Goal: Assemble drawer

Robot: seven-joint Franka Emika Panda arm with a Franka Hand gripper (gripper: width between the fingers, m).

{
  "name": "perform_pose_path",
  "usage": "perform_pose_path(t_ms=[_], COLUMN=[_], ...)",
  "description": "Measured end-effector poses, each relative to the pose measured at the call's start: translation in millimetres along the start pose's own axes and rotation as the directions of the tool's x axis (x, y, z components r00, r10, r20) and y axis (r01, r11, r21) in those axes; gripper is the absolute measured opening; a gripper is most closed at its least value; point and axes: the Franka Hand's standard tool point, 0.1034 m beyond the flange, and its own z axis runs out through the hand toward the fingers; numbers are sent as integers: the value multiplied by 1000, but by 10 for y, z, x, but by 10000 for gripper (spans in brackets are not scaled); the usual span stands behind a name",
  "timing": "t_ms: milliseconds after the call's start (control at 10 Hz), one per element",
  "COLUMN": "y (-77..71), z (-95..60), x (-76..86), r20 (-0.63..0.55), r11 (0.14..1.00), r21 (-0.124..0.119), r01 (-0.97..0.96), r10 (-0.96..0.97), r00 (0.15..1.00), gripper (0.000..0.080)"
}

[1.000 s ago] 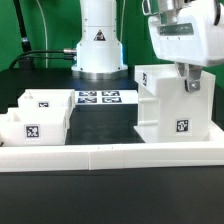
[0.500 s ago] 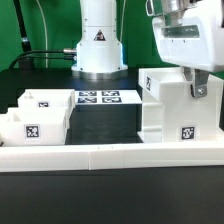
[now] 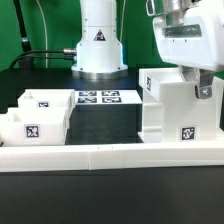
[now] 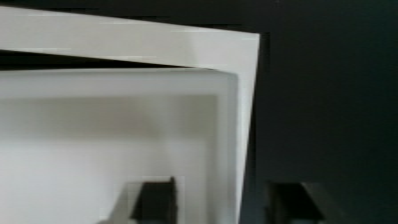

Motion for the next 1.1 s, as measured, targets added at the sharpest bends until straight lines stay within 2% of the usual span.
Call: perform_pose_path(t_ms=[100, 200, 300, 600, 800, 1000, 1100], y=[-8, -13, -15, 1, 229, 419, 471], z=[-5, -10, -12, -25, -237, -492, -568], x=[-4, -9, -12, -35, -131, -155, -158], r20=[0, -1, -1, 0, 31, 39, 42], r11=[1000, 1000, 1000, 999, 974, 954, 953], r21=[3, 5, 6, 5, -20, 0, 7], r01=[2, 5, 7, 50, 226, 301, 304], r10=[-2, -5, -7, -50, -225, -301, -304], r00=[1000, 1000, 1000, 999, 974, 953, 952], gripper=[507, 507, 619, 648, 649, 649, 649])
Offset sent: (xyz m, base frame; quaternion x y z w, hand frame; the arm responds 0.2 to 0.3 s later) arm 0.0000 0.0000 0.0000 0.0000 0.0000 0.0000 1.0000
